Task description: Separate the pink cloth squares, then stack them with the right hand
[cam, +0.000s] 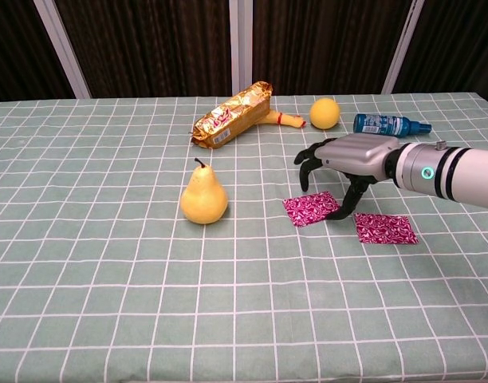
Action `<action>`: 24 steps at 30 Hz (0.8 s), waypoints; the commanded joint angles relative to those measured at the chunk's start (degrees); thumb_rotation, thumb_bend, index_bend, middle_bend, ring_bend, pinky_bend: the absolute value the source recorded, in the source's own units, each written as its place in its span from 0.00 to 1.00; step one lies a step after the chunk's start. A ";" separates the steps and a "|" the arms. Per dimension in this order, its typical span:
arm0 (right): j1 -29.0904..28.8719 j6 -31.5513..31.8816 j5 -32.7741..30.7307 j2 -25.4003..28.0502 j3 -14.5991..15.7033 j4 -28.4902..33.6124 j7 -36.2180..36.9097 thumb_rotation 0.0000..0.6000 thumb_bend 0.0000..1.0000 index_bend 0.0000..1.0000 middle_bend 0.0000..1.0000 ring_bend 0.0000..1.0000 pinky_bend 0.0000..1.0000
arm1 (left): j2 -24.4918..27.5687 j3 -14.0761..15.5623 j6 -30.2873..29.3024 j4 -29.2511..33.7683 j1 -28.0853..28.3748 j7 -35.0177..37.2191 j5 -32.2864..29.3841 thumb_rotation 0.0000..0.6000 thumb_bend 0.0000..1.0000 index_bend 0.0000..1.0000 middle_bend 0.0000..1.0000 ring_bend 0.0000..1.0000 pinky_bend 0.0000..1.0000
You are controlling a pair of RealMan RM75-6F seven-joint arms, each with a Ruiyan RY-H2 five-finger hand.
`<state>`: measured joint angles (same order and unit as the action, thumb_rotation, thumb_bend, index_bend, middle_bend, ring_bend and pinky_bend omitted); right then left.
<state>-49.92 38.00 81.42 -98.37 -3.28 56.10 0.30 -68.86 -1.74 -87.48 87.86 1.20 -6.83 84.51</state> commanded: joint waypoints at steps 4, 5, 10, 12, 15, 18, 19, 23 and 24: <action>3.60 5.08 -1.23 4.97 -0.34 6.12 -0.27 0.85 0.13 0.32 0.07 0.00 0.00 | 0.00 -0.13 0.08 -0.18 0.13 0.29 0.02 1.00 0.00 0.18 0.16 0.11 0.16; 4.55 5.87 -1.95 6.13 -0.33 7.68 -0.79 0.86 0.13 0.32 0.07 0.00 0.00 | -0.02 -0.16 0.24 -0.30 0.24 0.36 0.02 1.00 0.00 0.18 0.16 0.11 0.16; 9.81 8.63 -7.65 12.14 0.35 17.24 -4.84 0.86 0.13 0.33 0.07 0.00 0.00 | -0.54 -0.31 0.50 -0.90 0.85 0.88 0.68 1.00 0.00 0.18 0.16 0.11 0.16; 11.40 9.50 -9.79 13.45 0.66 19.83 -6.40 0.86 0.13 0.33 0.07 0.00 0.00 | -0.71 -0.19 0.44 -1.05 0.98 1.06 1.17 1.00 0.00 0.18 0.16 0.11 0.16; 12.81 10.00 -12.18 14.07 0.95 21.57 -7.92 0.85 0.13 0.33 0.07 0.00 0.00 | -0.76 -0.11 0.23 -1.17 1.05 1.21 1.58 1.00 0.00 0.18 0.16 0.11 0.16; 13.68 10.20 -13.41 13.71 1.29 21.65 -8.88 0.86 0.13 0.33 0.07 0.00 0.00 | -0.71 -0.05 -0.02 -1.17 0.95 1.38 1.72 1.00 0.00 0.18 0.16 0.11 0.16; 13.84 10.17 -13.60 13.51 1.38 21.46 -9.05 0.85 0.13 0.33 0.07 0.00 0.00 | -0.69 0.00 -0.05 -1.17 0.90 1.40 1.72 1.00 0.00 0.18 0.16 0.11 0.16; 14.11 9.54 -13.84 12.29 1.86 20.05 -9.78 0.86 0.13 0.33 0.07 0.00 0.00 | -0.69 0.21 -0.22 -1.14 0.64 1.51 1.68 1.00 0.00 0.18 0.16 0.11 0.16; 14.13 9.41 -13.71 11.91 1.96 19.64 -9.95 0.86 0.13 0.33 0.07 0.00 0.00 | -0.70 0.23 -0.27 -1.14 0.57 1.57 1.62 1.00 0.00 0.18 0.16 0.11 0.16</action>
<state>-35.85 47.57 67.66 -86.22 -1.45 75.98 -9.47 -69.56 -1.52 -87.73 86.72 1.78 -5.28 86.14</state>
